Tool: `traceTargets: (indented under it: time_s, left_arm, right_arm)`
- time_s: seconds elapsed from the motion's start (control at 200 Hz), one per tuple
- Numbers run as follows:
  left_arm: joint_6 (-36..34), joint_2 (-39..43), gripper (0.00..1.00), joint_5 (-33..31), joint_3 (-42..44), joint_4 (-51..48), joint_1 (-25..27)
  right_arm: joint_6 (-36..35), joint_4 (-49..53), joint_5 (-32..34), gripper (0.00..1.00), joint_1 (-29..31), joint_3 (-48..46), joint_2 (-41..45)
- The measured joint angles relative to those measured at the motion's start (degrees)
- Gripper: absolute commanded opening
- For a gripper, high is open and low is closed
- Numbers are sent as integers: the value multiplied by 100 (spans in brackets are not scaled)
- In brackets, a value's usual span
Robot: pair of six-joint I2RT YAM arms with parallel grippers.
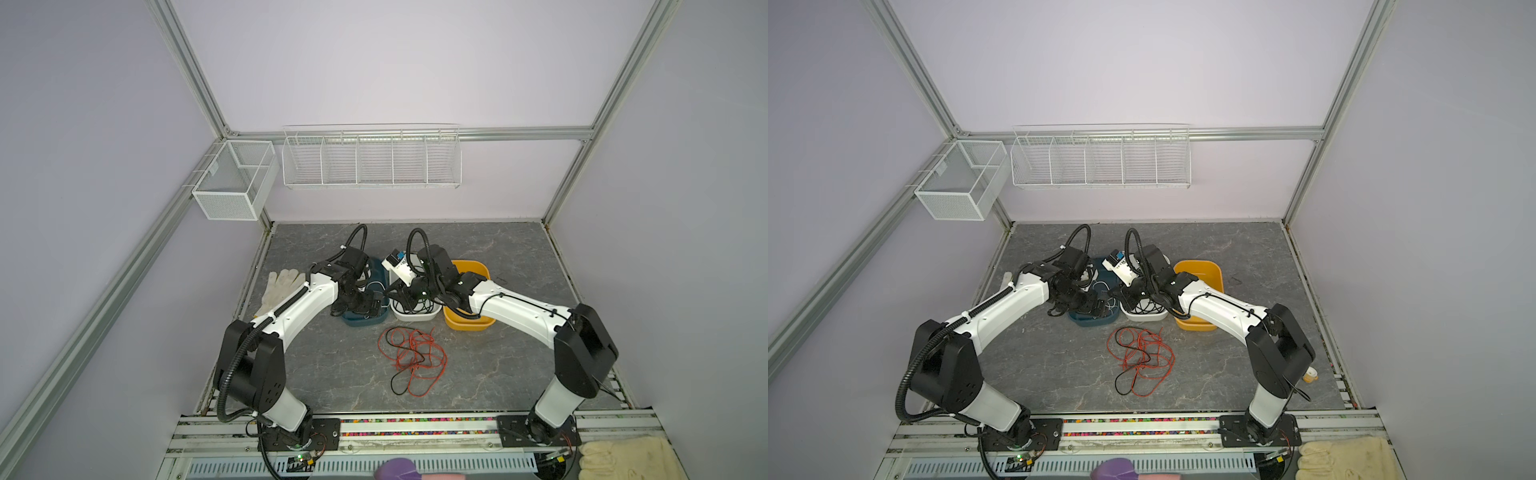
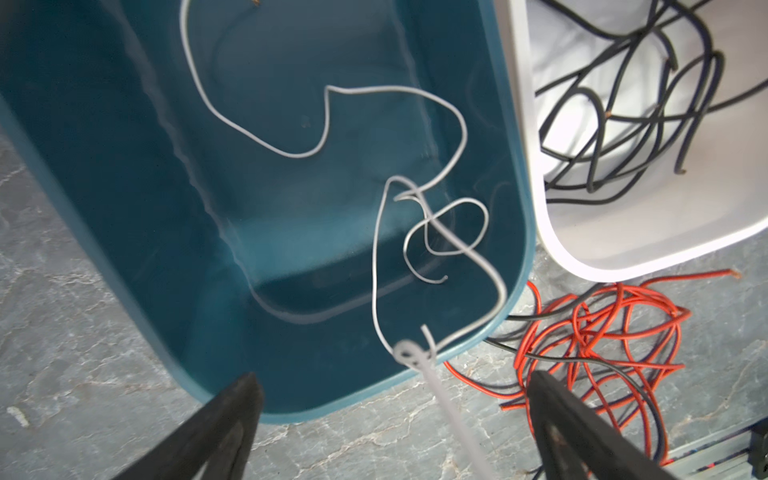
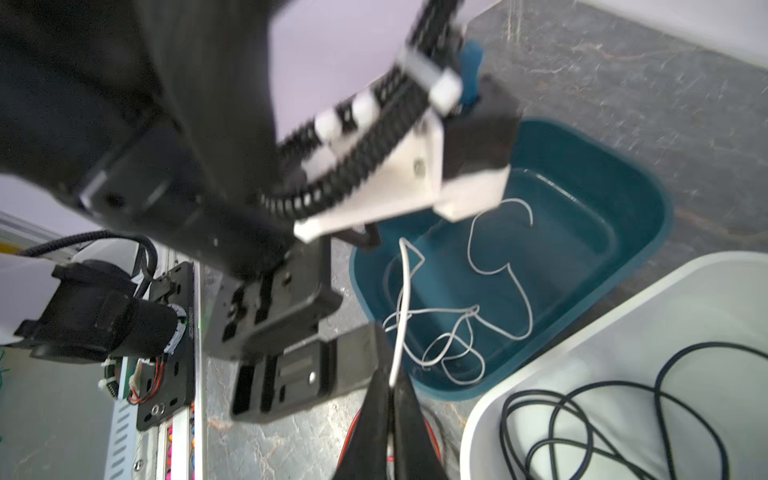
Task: Untangle the cables
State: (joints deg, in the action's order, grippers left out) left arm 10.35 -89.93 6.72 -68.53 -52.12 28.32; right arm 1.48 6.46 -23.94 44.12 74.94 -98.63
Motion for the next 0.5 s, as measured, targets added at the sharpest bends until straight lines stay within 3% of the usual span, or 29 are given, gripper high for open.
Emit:
traceTargets:
  time_s: [0.23, 0.5]
  left_arm:
    - [-11, 782, 99, -35, 363, 22, 70]
    - [-2, 2688, 99, -195, 1327, 535, 70]
  right_arm:
    - [44, -44, -66, 7, -101, 476, -468]
    - [229, -151, -164, 7, -151, 699, -1023]
